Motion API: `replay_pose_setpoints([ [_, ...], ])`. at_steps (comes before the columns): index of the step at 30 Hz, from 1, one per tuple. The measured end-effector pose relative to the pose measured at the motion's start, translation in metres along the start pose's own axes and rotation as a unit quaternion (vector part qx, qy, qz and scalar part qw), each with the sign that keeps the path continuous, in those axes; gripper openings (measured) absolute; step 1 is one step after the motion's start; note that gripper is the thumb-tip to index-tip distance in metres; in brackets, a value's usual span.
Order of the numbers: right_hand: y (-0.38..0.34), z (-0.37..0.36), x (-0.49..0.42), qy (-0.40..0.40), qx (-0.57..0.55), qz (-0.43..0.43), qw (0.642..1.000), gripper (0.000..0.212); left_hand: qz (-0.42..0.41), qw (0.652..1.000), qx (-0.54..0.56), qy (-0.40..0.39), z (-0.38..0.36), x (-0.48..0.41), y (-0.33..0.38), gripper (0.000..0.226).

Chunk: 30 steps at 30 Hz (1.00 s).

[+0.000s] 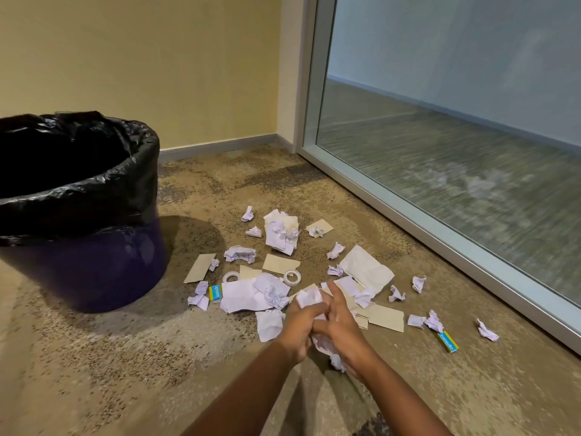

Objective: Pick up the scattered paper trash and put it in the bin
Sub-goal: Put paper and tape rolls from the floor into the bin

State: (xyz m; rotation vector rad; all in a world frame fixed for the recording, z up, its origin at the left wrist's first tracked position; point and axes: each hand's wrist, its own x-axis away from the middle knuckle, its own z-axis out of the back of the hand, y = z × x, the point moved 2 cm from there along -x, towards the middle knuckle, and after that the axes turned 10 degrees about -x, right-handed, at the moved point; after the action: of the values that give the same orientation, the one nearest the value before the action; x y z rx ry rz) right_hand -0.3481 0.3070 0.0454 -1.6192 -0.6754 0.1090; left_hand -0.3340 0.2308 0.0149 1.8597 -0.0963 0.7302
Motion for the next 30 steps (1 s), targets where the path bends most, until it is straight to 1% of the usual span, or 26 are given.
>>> replay_pose_setpoints([
  [3,-0.009,-0.005,0.002,-0.019,-0.016,0.036,0.999,0.072,0.011,0.996,-0.033,0.085,0.015,-0.001,0.006,0.042],
  [5,-0.012,-0.006,0.002,0.002,-0.031,0.080,0.996,0.064,0.004,0.989,-0.072,0.126,0.023,0.004,0.019,0.043],
  [7,-0.010,-0.005,0.001,0.040,-0.032,0.113,0.992,0.051,-0.030,0.980,-0.110,0.163,0.033,0.008,0.039,0.045],
  [9,0.000,0.001,0.001,0.081,0.030,0.117,0.989,0.040,-0.081,0.964,-0.167,0.189,0.045,0.016,0.066,0.048],
  [10,0.007,0.005,0.000,0.094,0.093,0.108,0.985,0.037,-0.108,0.952,-0.205,0.201,0.050,0.023,0.082,0.047],
  [11,0.015,0.008,0.000,0.090,0.163,0.096,0.978,0.037,-0.147,0.936,-0.241,0.209,0.055,0.030,0.098,0.046],
  [13,0.036,0.015,0.000,0.053,0.318,0.077,0.943,0.046,-0.227,0.898,-0.298,0.229,0.065,0.045,0.133,0.043],
  [15,0.056,0.020,0.002,0.017,0.456,0.058,0.888,0.051,-0.289,0.849,-0.352,0.267,0.076,0.064,0.168,0.037],
  [16,0.063,0.020,0.004,0.007,0.502,0.042,0.864,0.051,-0.317,0.822,-0.374,0.289,0.082,0.073,0.184,0.034],
  [18,0.069,0.021,0.008,-0.011,0.565,0.020,0.825,0.051,-0.371,0.762,-0.412,0.334,0.096,0.094,0.215,0.028],
  [20,0.071,0.020,0.011,-0.024,0.605,0.013,0.796,0.053,-0.414,0.699,-0.445,0.378,0.112,0.114,0.241,0.023],
  [21,0.070,0.019,0.012,-0.028,0.618,0.014,0.785,0.053,-0.422,0.672,-0.460,0.398,0.120,0.122,0.251,0.024],
  [23,0.069,0.018,0.012,-0.036,0.643,0.013,0.765,0.054,-0.417,0.630,-0.495,0.430,0.138,0.133,0.267,0.029],
  [25,0.068,0.018,0.011,-0.048,0.666,0.001,0.744,0.055,-0.385,0.596,-0.542,0.450,0.160,0.136,0.276,0.035],
  [28,0.064,0.016,0.011,-0.065,0.686,-0.020,0.725,0.057,-0.305,0.574,-0.606,0.458,0.197,0.130,0.276,0.039],
  [30,0.060,0.015,0.011,-0.075,0.690,-0.029,0.720,0.058,-0.235,0.572,-0.636,0.462,0.219,0.123,0.268,0.038],
])
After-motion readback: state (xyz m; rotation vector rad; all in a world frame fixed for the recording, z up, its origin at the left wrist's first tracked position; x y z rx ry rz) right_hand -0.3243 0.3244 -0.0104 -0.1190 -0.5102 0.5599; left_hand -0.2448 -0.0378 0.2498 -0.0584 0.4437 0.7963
